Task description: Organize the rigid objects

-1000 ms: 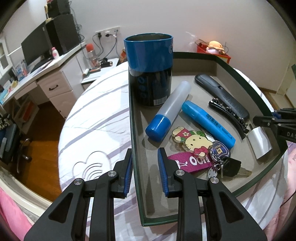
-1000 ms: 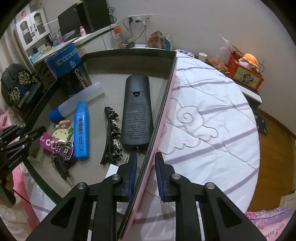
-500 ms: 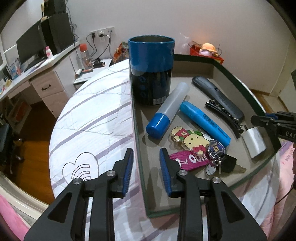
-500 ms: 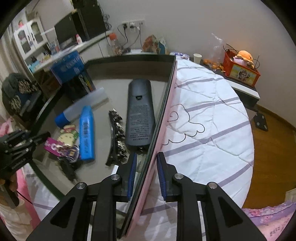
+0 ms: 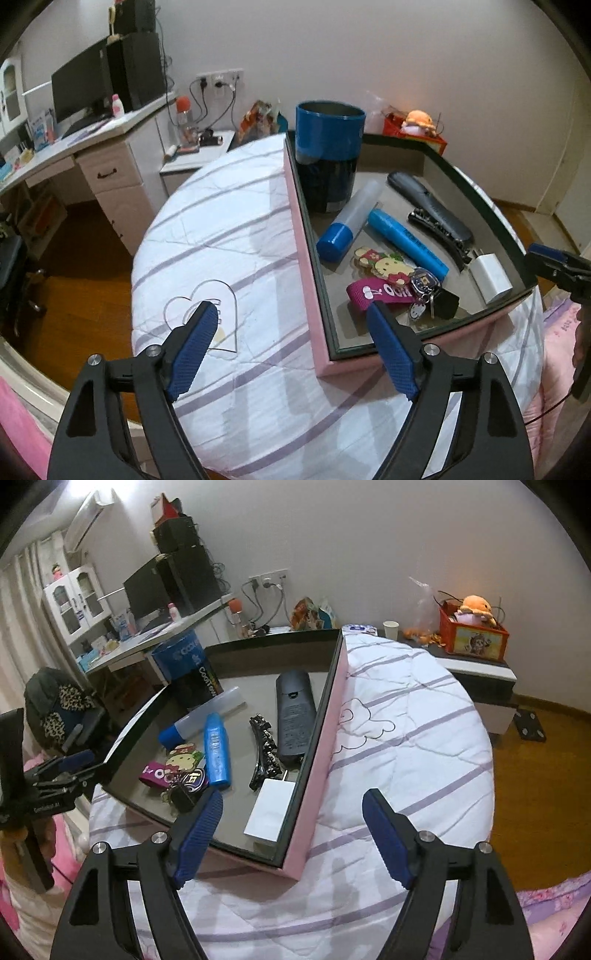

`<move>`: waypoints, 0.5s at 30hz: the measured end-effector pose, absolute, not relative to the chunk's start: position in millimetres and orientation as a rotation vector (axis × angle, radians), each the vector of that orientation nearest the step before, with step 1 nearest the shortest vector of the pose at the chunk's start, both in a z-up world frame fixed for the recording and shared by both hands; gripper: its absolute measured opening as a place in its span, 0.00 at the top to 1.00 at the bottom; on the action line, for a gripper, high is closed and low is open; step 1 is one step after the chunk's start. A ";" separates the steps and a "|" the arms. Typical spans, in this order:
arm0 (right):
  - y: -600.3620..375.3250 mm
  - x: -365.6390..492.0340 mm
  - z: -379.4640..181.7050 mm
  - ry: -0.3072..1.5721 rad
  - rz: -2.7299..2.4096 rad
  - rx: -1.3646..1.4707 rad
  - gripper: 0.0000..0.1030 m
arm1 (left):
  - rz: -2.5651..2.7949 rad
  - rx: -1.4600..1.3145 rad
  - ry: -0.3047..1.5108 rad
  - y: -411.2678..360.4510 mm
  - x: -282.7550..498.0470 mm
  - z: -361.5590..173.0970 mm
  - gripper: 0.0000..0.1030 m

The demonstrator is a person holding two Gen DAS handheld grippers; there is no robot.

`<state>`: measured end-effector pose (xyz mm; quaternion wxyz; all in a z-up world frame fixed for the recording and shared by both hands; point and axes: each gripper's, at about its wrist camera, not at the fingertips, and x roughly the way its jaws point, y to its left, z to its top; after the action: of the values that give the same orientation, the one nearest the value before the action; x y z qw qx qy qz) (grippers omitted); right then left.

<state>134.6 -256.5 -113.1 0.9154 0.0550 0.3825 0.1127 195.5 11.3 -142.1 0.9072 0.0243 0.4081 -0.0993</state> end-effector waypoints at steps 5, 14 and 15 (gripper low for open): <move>-237.5 148.5 -126.0 0.867 0.234 0.051 0.23 | -0.192 0.072 0.856 4.7 197.2 -143.1 0.18; -234.1 159.7 -133.1 0.952 0.333 0.093 0.23 | -0.259 0.039 0.919 2.2 208.8 -150.7 0.37; -233.3 160.9 -134.1 0.962 0.336 0.086 0.23 | -0.268 0.038 0.922 0.6 209.3 -151.1 0.42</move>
<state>160.9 -233.3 -134.1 0.8721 0.0411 0.4603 0.1610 209.3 0.6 -151.1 0.8869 0.0184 0.4433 -0.1290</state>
